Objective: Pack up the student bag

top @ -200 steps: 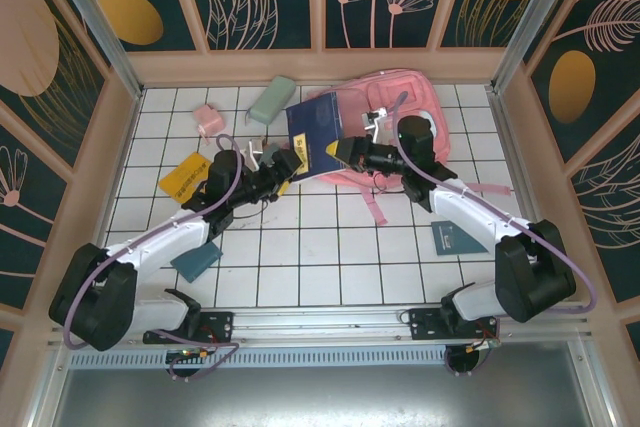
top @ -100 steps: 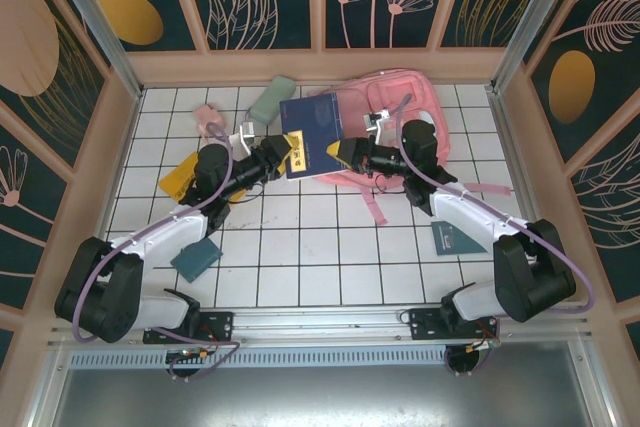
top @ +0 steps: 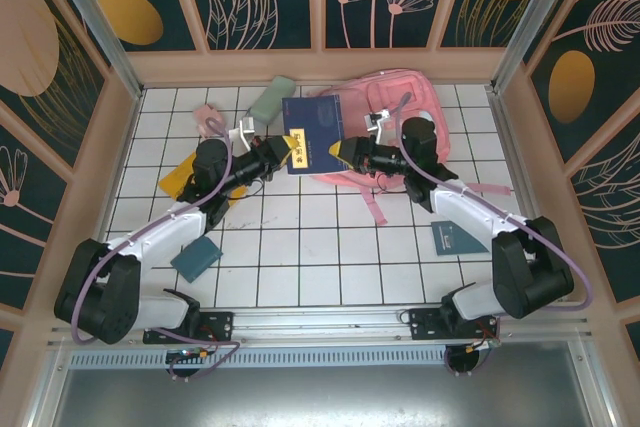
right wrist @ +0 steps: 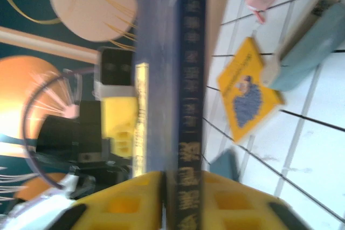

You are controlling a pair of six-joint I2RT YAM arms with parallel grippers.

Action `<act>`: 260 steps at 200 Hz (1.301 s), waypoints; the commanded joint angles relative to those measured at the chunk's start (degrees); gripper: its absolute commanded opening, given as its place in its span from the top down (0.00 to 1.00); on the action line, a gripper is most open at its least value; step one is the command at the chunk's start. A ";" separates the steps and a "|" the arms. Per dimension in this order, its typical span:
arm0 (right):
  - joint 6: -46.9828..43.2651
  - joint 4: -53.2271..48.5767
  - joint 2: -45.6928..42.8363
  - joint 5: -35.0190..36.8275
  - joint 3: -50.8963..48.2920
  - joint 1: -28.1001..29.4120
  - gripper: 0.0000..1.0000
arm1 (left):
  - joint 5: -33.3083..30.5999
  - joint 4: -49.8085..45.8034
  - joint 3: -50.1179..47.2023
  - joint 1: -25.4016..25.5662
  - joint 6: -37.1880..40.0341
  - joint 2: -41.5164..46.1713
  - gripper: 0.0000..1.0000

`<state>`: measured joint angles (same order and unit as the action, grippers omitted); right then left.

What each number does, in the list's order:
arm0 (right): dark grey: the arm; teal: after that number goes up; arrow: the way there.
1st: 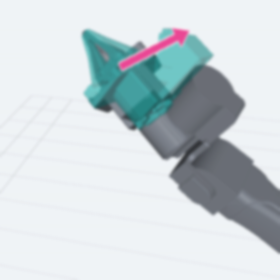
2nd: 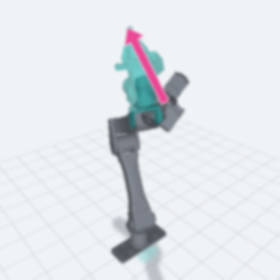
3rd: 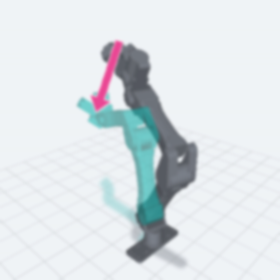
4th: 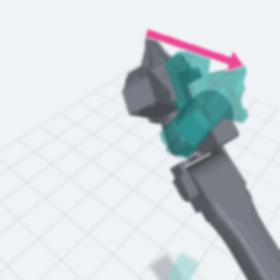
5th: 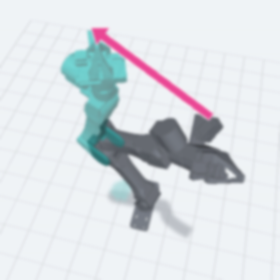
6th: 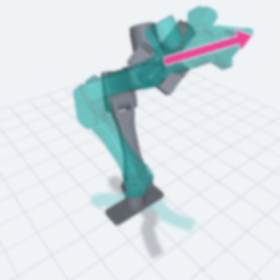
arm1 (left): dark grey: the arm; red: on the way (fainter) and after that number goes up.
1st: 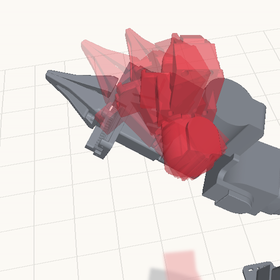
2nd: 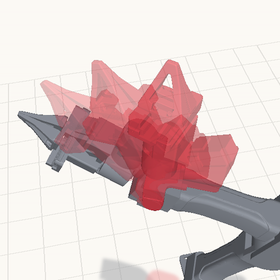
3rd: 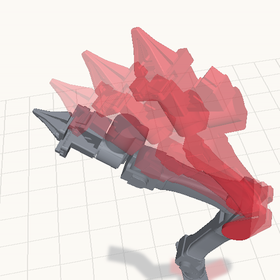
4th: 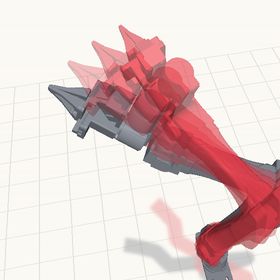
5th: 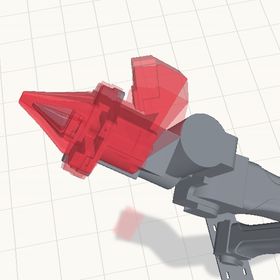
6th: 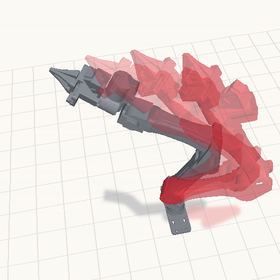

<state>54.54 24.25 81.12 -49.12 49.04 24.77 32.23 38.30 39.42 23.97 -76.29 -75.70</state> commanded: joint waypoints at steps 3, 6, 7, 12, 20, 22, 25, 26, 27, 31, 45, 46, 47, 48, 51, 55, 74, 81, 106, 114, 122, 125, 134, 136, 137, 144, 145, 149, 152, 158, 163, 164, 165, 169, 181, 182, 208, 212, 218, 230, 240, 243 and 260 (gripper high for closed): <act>-10.45 -11.02 0.76 2.63 5.78 -0.80 0.72 | -1.76 -4.08 1.36 -1.69 4.11 2.93 1.00; -11.16 -11.94 0.89 2.94 6.23 -0.89 0.69 | -1.85 -4.33 1.22 -1.88 4.30 3.19 1.00; -11.32 -12.21 0.93 2.96 6.37 -0.92 0.68 | -1.84 -4.40 1.20 -1.94 4.35 3.24 1.00; -12.27 -13.49 1.28 3.36 7.07 -1.14 0.68 | -2.00 -4.74 1.06 -2.26 4.54 3.61 1.00; -12.87 -14.13 1.61 3.44 7.38 -1.35 0.70 | -2.09 -5.11 0.79 -2.59 4.81 3.93 1.00; -12.88 -14.03 1.70 3.32 7.39 -1.45 0.70 | -2.08 -5.16 0.76 -2.65 4.90 3.97 1.00; -12.84 -13.83 1.87 3.19 7.39 -1.55 0.69 | -2.04 -5.24 0.75 -2.71 4.95 4.05 1.00; -12.83 -13.71 1.96 3.12 7.39 -1.57 0.68 | -1.97 -5.29 0.70 -2.70 4.98 4.06 1.00; -12.83 -13.71 1.96 3.12 7.39 -1.57 0.68 | -1.94 -5.32 0.77 -2.79 5.00 4.06 1.00; -12.80 -13.64 2.22 3.00 7.46 -1.68 0.66 | -1.78 -5.51 0.90 -2.94 5.19 4.06 1.00; -14.01 -16.13 3.53 3.73 8.57 -1.92 0.51 | -2.01 -7.18 1.26 -3.27 6.21 4.42 1.00; -14.01 -16.13 3.53 3.73 8.57 -1.92 0.51 | -2.13 -7.40 1.36 -3.34 6.31 4.46 1.00; -14.24 -16.37 3.70 3.93 8.68 -1.88 0.50 | -2.20 -7.52 1.40 -3.37 6.41 4.49 1.00; -14.44 -16.62 3.83 4.16 8.83 -1.86 0.49 | -2.31 -7.79 1.43 -3.43 6.46 4.54 1.00; -15.10 -17.62 4.10 4.72 9.32 -1.88 0.48 | -2.59 -8.45 1.52 -3.62 6.80 4.66 1.00; -16.07 -18.94 4.48 5.65 9.99 -1.92 0.47 | -2.98 -9.20 1.75 -3.85 7.19 4.89 1.00; -22.36 -27.71 7.05 12.05 14.98 -1.51 0.47 | -5.26 -15.24 3.13 -5.13 10.42 6.15 1.00; -24.65 -31.05 8.29 15.60 17.23 -1.11 0.47 | -6.40 -18.55 4.03 -5.46 12.15 6.49 1.00; -30.54 -39.38 13.93 27.36 25.24 0.68 0.50 | -10.78 -27.79 6.84 -5.86 17.73 7.36 1.00; -32.10 -40.96 16.13 30.63 27.76 1.26 0.51 | -12.02 -29.61 7.35 -5.89 18.91 7.66 1.00; -33.09 -42.97 18.65 34.24 30.52 1.86 0.52 | -12.99 -31.10 7.75 -5.89 19.71 7.93 1.00; -33.58 -43.77 19.77 35.57 31.75 2.20 0.53 | -13.37 -31.55 7.84 -5.86 20.04 7.98 1.00; -35.40 -46.54 23.21 38.77 35.73 2.94 0.55 | -14.21 -32.96 8.21 -5.92 20.97 8.11 1.00; -35.81 -47.16 24.08 39.53 36.80 3.20 0.56 | -14.41 -33.30 8.30 -5.90 21.17 8.18 1.00; -35.95 -47.44 24.44 39.93 37.21 3.32 0.56 | -14.57 -33.43 8.39 -5.92 21.22 8.19 1.00; -36.90 -49.87 27.33 43.16 40.76 4.12 0.56 | -15.26 -34.33 8.55 -5.95 21.72 8.29 1.00; -36.97 -50.16 27.69 43.59 41.26 4.22 0.56 | -15.31 -34.38 8.56 -5.95 21.76 8.29 1.00; -37.27 -51.48 29.34 45.31 43.30 4.68 0.56 | -15.55 -34.75 8.69 -5.99 21.98 8.37 1.00; -37.47 -52.35 30.57 46.37 44.81 5.00 0.57 | -15.72 -34.97 8.68 -5.95 22.14 8.44 1.00; -38.12 -53.76 32.72 48.03 47.55 5.54 0.56 | -15.94 -35.28 8.67 -6.01 22.37 8.53 1.00; -38.70 -54.66 34.50 49.05 49.71 6.11 0.56 | -16.01 -35.52 8.72 -5.98 22.41 8.55 1.00; -38.80 -54.79 34.78 49.35 50.13 6.18 0.56 | -16.03 -35.55 8.77 -5.96 22.37 8.55 1.00; -38.89 -54.90 35.10 49.55 50.42 6.22 0.56 | -16.09 -35.61 8.76 -6.00 22.43 8.55 1.00; -39.18 -55.35 36.36 50.30 51.89 6.25 0.56 | -16.18 -35.78 8.75 -5.99 22.56 8.63 1.00; -40.03 -56.55 39.63 53.09 55.62 7.83 0.56 | -16.32 -36.02 8.73 -6.10 22.51 8.73 1.00; -40.08 -56.70 39.85 53.22 55.90 7.88 0.56 | -16.32 -36.02 8.69 -6.11 22.51 8.77 1.00; -41.17 -59.42 45.64 57.64 62.62 9.16 0.55 | -13.62 -33.66 8.17 -6.06 20.92 8.82 1.00; -41.31 -59.70 46.27 58.36 63.25 9.20 0.55 | -13.37 -33.51 8.13 -6.08 20.72 8.88 1.00; -41.40 -59.95 47.08 59.52 64.06 9.27 0.55 | -13.26 -33.47 8.13 -6.12 20.65 8.95 1.00; -41.63 -60.09 48.51 61.42 65.25 9.33 0.55 | -13.42 -33.68 8.10 -6.04 20.69 9.23 1.00; -42.20 -60.07 49.63 61.66 66.10 9.40 0.55 | -13.38 -34.05 8.04 -6.06 20.98 9.34 1.00; -42.31 -60.12 49.98 61.61 66.36 9.43 0.55 | -13.34 -34.22 8.01 -6.09 21.11 9.37 1.00; -43.27 -60.49 52.24 62.46 68.03 9.72 0.55 | -13.31 -35.05 7.97 -6.08 21.34 9.50 1.00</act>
<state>13.76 -33.43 130.56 8.78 113.51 34.39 17.72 2.26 46.11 18.31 -55.86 -68.16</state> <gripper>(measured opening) 0.450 0.091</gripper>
